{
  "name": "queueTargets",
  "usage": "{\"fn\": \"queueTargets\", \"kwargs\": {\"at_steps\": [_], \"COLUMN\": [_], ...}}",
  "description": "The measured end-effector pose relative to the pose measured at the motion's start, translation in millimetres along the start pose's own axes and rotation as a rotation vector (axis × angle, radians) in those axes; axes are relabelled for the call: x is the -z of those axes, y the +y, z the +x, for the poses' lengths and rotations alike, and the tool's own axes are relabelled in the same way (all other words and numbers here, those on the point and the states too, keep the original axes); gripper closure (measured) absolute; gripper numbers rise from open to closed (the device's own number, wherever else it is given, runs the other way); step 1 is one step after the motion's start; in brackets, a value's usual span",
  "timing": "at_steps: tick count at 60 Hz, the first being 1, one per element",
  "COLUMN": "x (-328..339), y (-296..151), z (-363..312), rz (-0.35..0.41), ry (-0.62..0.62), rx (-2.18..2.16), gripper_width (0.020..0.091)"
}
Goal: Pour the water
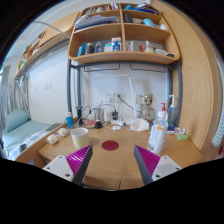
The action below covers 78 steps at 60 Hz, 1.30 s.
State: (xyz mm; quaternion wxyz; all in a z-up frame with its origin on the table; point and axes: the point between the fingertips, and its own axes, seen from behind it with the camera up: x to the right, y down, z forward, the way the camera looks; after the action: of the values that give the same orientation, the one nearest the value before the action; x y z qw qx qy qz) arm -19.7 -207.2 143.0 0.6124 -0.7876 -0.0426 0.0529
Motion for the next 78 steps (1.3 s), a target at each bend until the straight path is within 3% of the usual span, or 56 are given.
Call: {"fn": "queueTargets", "kwargs": {"at_steps": [9, 10, 12, 21, 48, 52, 60, 78], "x": [-3, -11, -7, -20, -108, -118, -132, -133], "y": [27, 5, 35, 52, -6, -7, -5, -9], "z": [40, 23, 61, 117, 183, 181, 176, 174], "rz": [0.017, 0.018, 0.017, 0.018, 0.143, 0.142, 0.138, 0.177], "ry": [0.018, 0.026, 0.044, 0.114, 0.181, 0.169, 0.138, 0.16], "rx": [-0.015, -0.015, -0.019, -0.041, 0.012, 0.004, -0.01, 0.036], "gripper_width": [0.0248, 0.0246, 0.0245, 0.0249, 0.0274, 0.0339, 0.0557, 0.077]}}
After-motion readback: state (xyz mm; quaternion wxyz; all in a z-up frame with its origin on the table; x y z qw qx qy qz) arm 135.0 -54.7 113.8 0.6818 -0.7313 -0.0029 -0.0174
